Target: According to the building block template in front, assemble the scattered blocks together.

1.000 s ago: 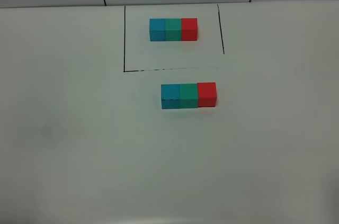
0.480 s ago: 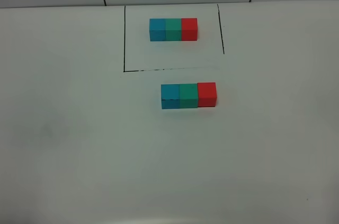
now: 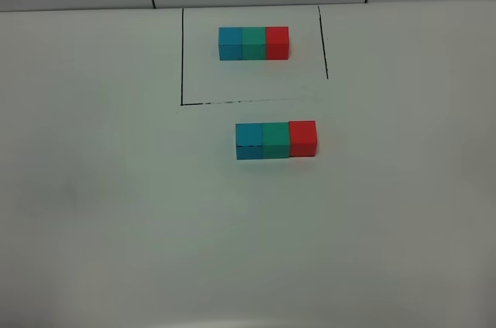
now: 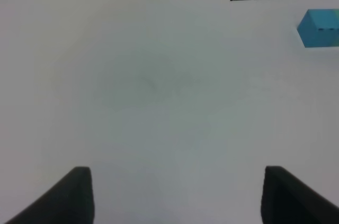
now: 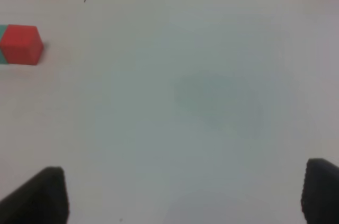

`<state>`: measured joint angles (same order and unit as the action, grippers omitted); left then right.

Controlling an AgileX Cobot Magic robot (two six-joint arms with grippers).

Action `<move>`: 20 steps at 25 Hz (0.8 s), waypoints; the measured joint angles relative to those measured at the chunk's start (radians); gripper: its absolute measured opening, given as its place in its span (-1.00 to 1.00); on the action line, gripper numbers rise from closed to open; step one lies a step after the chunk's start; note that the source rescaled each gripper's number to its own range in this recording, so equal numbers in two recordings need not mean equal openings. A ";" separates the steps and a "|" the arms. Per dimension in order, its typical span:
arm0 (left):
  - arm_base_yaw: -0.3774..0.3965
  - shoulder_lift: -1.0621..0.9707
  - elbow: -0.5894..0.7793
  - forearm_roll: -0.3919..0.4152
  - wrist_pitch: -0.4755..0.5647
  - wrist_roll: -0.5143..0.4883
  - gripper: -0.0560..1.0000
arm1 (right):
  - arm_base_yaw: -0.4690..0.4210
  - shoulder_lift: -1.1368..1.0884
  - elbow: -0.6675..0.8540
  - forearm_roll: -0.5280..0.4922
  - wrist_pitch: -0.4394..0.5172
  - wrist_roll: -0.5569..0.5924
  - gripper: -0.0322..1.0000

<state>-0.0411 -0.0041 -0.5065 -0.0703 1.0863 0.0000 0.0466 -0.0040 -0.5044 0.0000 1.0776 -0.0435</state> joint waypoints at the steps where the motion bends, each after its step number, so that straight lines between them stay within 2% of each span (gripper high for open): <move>1: 0.000 0.000 0.000 0.000 0.000 0.000 0.25 | 0.000 0.000 0.000 0.000 0.000 0.000 0.87; 20: 0.000 0.000 0.000 0.000 0.000 0.000 0.25 | 0.000 0.000 0.000 -0.011 0.000 0.007 0.86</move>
<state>-0.0411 -0.0041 -0.5065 -0.0703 1.0863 0.0000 0.0461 -0.0040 -0.5044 -0.0108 1.0773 -0.0368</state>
